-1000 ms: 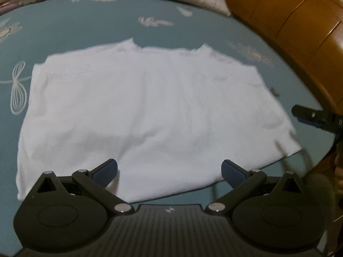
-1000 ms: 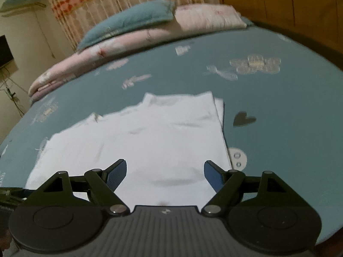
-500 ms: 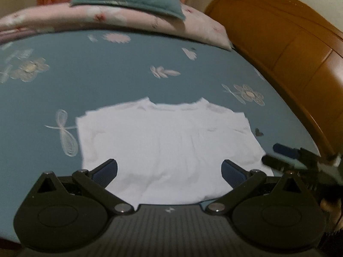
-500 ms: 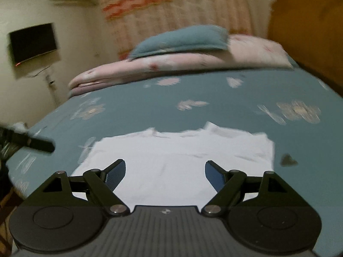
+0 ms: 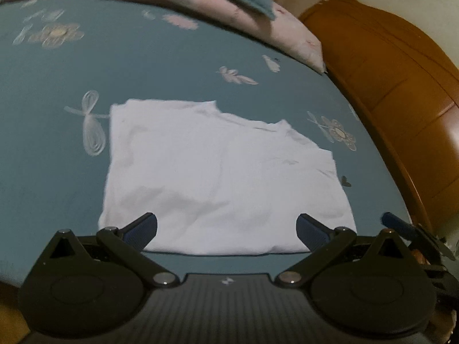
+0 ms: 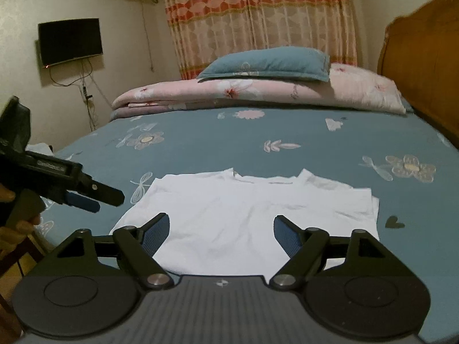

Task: Fold clothes
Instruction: 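Lower both tools onto the end edge of the folded shirt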

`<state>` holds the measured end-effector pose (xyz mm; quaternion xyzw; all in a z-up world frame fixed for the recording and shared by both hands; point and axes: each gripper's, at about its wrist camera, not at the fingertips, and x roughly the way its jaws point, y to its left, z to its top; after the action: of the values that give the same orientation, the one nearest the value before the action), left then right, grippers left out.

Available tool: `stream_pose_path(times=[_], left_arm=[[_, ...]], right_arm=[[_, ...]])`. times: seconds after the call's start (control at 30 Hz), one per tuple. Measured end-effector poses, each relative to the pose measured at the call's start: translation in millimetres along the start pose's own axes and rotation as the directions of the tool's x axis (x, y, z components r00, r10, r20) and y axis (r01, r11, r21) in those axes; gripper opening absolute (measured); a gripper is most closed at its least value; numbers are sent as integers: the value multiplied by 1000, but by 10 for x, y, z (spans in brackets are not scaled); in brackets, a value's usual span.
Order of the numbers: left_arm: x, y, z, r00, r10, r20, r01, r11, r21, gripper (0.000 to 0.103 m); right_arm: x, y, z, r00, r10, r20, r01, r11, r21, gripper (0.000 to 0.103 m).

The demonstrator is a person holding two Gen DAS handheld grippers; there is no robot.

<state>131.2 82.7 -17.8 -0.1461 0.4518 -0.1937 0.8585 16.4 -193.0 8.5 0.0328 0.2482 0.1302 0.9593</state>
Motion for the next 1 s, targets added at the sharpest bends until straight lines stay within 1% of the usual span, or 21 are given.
stream_pose_path(times=[0.07,0.17,0.2,0.3,0.43,0.53,0.63,0.73,0.93,1.0], left_arm=[[-6,144,-13,1000,-11,-3,10,1000,-26,102],[10,330,-13,1000,-28,-2,28,998,-65,102],[22,390,-9,999,-33,-2,33,997,-77,102],[88,542,9,999,-39,-10,38,994,-100,102],[199,723,40,999,-39,-28,35,992,-121,102],[259,891,28,997,-52,-49,43,986,-163,102],[282,1007,23,996,-56,-63,44,983,-179,102],[266,1076,56,996,-61,-67,47,982,-185,102],[252,1110,202,994,-93,-65,79,978,-193,102],[282,1140,218,991,-110,-73,93,973,-212,102]], right_arm=[[14,133,-21,1000,-16,-10,16,999,-51,81],[86,314,-51,999,-6,-46,1,994,-109,81],[127,360,-50,998,-6,-56,-1,992,-127,79],[282,509,-47,997,-10,-79,-4,983,-182,77],[565,705,-85,993,3,-120,-35,965,-259,77],[774,807,-94,987,27,-156,-68,961,-267,77],[981,931,-122,982,47,-184,-98,954,-282,77],[1199,1143,-168,976,47,-211,-123,923,-365,77],[1589,1632,-266,966,54,-253,-187,821,-540,77],[1684,1748,-330,965,46,-259,-195,785,-588,77]])
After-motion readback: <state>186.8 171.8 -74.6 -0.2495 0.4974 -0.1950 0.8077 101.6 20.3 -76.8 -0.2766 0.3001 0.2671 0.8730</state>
